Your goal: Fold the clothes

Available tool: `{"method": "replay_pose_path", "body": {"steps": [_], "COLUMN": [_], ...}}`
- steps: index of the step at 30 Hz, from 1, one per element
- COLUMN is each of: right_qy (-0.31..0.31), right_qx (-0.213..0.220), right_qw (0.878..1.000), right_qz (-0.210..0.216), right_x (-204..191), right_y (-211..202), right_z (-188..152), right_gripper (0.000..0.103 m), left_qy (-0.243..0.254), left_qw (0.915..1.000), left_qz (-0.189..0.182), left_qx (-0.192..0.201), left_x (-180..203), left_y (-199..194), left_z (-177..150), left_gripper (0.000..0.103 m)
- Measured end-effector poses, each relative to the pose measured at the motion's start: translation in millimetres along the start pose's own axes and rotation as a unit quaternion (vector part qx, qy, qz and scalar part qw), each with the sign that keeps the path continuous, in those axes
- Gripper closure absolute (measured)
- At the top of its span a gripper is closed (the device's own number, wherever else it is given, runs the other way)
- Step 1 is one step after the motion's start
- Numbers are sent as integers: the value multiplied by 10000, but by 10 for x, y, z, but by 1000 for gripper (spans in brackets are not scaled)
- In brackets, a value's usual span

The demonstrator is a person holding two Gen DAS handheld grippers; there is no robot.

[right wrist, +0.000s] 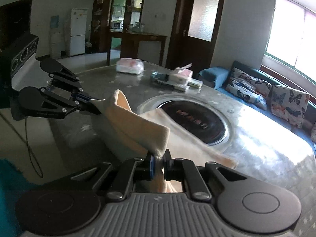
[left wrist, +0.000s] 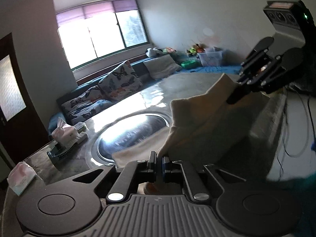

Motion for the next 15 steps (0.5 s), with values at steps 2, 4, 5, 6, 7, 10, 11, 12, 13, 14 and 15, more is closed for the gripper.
{"method": "replay_pose_path", "body": {"steps": [2,4,5,6,7,10,11,12,13,14,15], "right_qy": [-10,-2,13,29,87,342,453,564,676,788,911], "right_qx": [-48,-145,-212,-278,-367,-600,-657,-714,-765,-814,-846], "right_qw": [10000,9999,9997,9995,9992,9972,9962,9951,9939,9927,9911], "right_qz": [-34,-75,-107,-144,-164,-300,-344,-388,-409,-424,-477], "right_x": [126,249,311,371,423,549,577,603,618,630,644], "right_y": [190,432,578,722,867,1302,1431,1559,1656,1744,1811], "right_z": [100,181,213,241,251,209,167,124,72,17,-41], "right_gripper": [95,95,95,95,95,95,95,94,94,93,91], "left_qy": [-166,-339,-425,-511,-597,-855,-941,-1001,-1055,-1108,-1162], "left_qw": [9998,9991,9986,9979,9972,9941,9929,9918,9907,9896,9884], "left_qz": [45,91,114,137,160,228,251,280,310,340,370], "left_qx": [-108,-236,-300,-364,-428,-619,-683,-740,-796,-852,-908], "left_x": [-164,-333,-417,-501,-585,-836,-919,-958,-988,-1017,-1047], "left_y": [214,443,557,671,785,1125,1238,1318,1389,1461,1532], "left_z": [8,8,8,8,8,8,7,-27,-69,-111,-153], "left_gripper": [97,97,97,97,97,97,97,97,97,96,94]}}
Point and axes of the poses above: each gripper's, at about its wrist camera, not at the fingertips, and y roughly the way its jaws point, x to its right, z to its top, the point moved 6 cm from there along y, roughly the way its jaws point, and after that the axes turned 11 degrees about -z, right-handed, at the moved point
